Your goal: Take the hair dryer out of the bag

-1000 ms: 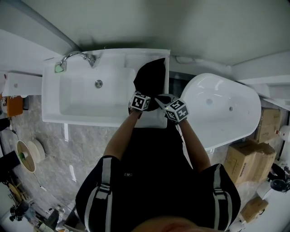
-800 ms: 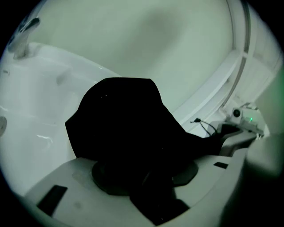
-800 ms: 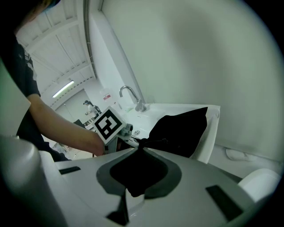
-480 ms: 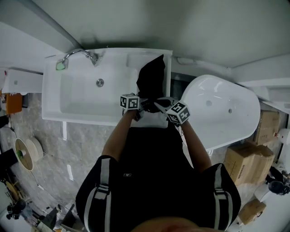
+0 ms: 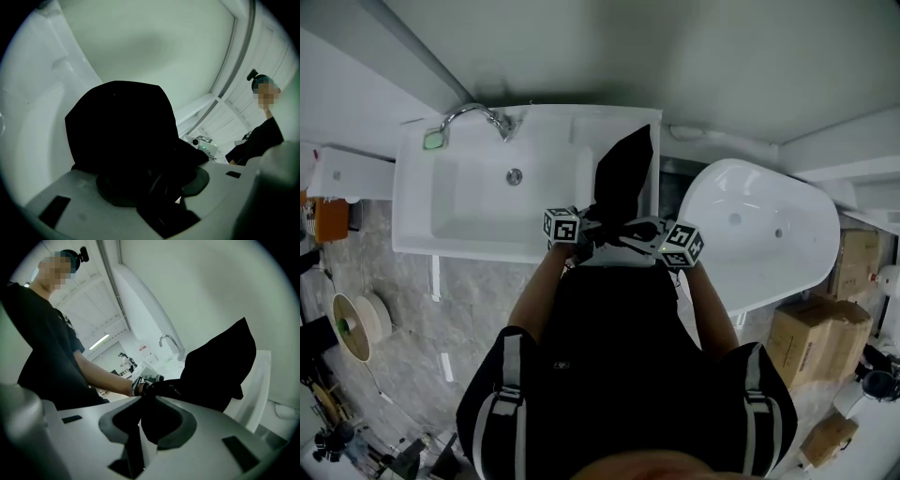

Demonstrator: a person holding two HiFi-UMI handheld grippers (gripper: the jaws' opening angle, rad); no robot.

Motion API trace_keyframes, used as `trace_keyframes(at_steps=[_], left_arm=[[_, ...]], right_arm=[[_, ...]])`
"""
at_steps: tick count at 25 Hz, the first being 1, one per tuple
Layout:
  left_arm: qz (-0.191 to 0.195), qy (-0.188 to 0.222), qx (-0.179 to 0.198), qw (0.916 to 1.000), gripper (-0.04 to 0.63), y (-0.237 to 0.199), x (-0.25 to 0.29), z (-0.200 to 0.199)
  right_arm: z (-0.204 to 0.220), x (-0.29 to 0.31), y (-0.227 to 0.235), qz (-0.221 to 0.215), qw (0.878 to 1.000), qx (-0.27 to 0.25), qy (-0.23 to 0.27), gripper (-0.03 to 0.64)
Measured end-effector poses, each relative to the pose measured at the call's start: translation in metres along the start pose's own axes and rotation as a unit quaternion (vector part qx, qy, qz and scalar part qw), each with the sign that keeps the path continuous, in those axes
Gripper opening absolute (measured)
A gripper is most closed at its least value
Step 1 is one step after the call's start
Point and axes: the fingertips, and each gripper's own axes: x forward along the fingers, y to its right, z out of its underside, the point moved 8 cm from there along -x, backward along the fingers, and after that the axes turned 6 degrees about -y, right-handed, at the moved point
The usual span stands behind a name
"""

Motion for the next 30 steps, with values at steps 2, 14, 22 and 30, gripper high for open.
trace_keyframes(at_steps=[2, 14, 22, 30], left_arm=[[0.011, -0.003, 0.004, 0.9999, 0.196, 0.004, -0.007, 0.002], [0.038, -0.025, 0.026, 0.9986, 0.198, 0.042, -0.048, 0.019], [0.047, -0.064, 0.056, 0.9953, 0.198, 0.066, -0.081, 0.034], [0.064, -0.1, 0.079, 0.9898, 0.198, 0.087, -0.103, 0.042]], right_arm=[[-0.002, -0.003, -0.01, -0.024, 1.0, -0.003, 0.004, 0.158], [-0.039, -0.085, 0.025, 0.148, 0.964, 0.075, 0.208, 0.291], [-0.078, -0.061, 0.033, 0.137, 0.96, 0.085, 0.231, 0.35], [-0.092, -0.029, 0.027, 0.064, 0.973, 0.087, 0.202, 0.341]])
